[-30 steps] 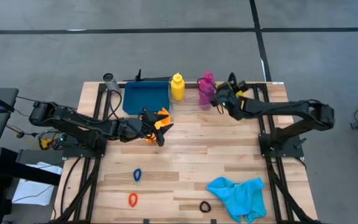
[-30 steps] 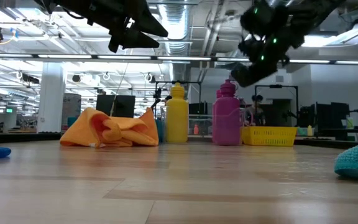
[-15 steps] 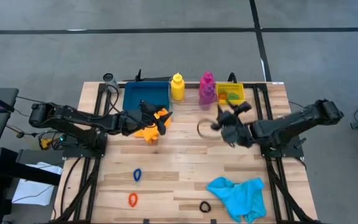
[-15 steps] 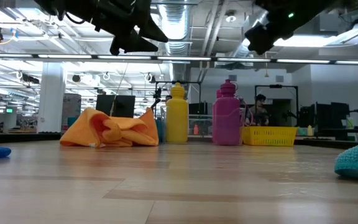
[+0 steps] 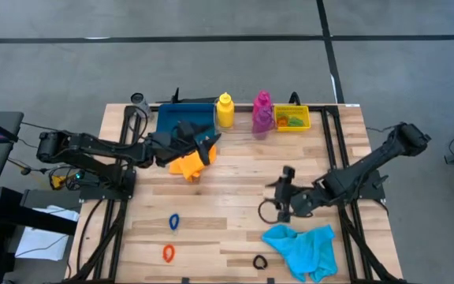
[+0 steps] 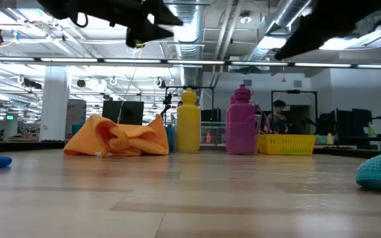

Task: Pick & Place Sports Items
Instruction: Put the black spring keychain into the yellow bin

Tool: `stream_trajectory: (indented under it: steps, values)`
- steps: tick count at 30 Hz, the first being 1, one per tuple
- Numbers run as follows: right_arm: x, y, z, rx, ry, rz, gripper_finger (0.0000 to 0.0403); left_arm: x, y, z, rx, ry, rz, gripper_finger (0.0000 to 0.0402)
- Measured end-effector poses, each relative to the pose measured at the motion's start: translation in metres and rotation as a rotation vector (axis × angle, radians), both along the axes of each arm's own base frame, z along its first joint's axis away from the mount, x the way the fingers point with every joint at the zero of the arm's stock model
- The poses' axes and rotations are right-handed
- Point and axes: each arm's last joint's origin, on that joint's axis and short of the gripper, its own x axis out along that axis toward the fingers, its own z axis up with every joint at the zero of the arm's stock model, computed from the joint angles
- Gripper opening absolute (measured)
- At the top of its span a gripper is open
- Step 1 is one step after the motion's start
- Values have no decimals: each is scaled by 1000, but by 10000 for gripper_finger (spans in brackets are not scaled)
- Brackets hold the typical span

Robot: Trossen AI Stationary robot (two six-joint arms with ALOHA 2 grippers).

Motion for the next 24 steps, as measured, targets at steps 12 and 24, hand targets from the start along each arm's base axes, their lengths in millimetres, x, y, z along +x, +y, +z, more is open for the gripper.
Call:
stream_trajectory:
  steps: [12,24]
  values:
    - [10,37,-39,179,189,263,187,3,-10,4,145,10,-347,222]
    - [34,62,-55,221,82,632,187,4,-14,2,62,-6,-365,222]
